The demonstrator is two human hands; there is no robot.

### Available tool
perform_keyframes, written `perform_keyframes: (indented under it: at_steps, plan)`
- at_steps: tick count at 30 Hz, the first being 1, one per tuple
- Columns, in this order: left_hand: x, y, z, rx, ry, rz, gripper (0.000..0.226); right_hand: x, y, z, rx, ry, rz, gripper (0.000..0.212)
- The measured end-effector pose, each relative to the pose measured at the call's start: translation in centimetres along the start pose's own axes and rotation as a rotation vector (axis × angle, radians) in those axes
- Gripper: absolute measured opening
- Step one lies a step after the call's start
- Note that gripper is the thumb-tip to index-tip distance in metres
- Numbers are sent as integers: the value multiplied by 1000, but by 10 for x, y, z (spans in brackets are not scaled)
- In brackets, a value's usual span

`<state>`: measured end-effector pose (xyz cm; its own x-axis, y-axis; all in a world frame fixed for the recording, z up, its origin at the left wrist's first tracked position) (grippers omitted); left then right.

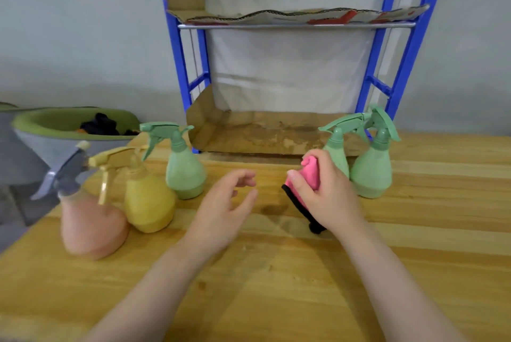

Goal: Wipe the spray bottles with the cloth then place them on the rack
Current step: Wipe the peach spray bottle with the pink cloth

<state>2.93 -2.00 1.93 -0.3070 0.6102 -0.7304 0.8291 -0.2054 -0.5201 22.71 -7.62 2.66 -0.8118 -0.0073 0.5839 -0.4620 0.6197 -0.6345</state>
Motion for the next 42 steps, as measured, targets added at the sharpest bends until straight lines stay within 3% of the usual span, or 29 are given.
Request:
perform_keyframes:
  at_steps: [6,10,14,18,21,25,31,34,42]
  plan:
    - [10,-76,59,-221,-38,15,25,40,29,13,229,-68,-94,26]
    - [29,-114,87,-431,-86,77,24,70,47,17,296,-58,-79,31]
    - [44,-137,108,-655,-154,60,22,97,59,19,270,-38,-113,45]
    - [63,-158,107,-814,-249,39,22,111,66,19,209,68,-220,31]
    - [72,-169,95,-774,-348,29,33,116,64,19,200,107,-191,20]
    - [70,-177,79,-643,-377,49,41,119,60,23,220,118,-158,21]
    - [60,-181,70,-632,-349,43,9,119,53,28,255,116,-136,21]
    - [57,-182,73,-646,-323,49,8,116,49,27,263,159,-134,21]
    - [36,-186,100,-630,-280,101,15,110,41,36,309,299,-478,22]
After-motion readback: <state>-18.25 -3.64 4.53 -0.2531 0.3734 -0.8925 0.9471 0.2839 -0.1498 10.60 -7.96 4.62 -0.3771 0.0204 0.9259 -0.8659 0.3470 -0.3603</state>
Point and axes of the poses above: each hand's wrist, its own z-axis away from the middle knuckle, its own y-axis out of the palm, x = y × z, the point moved 2 cm from there along -z, towards the middle knuckle, and after that the axes turned 3 degrees about y, right-handed, at the moved point
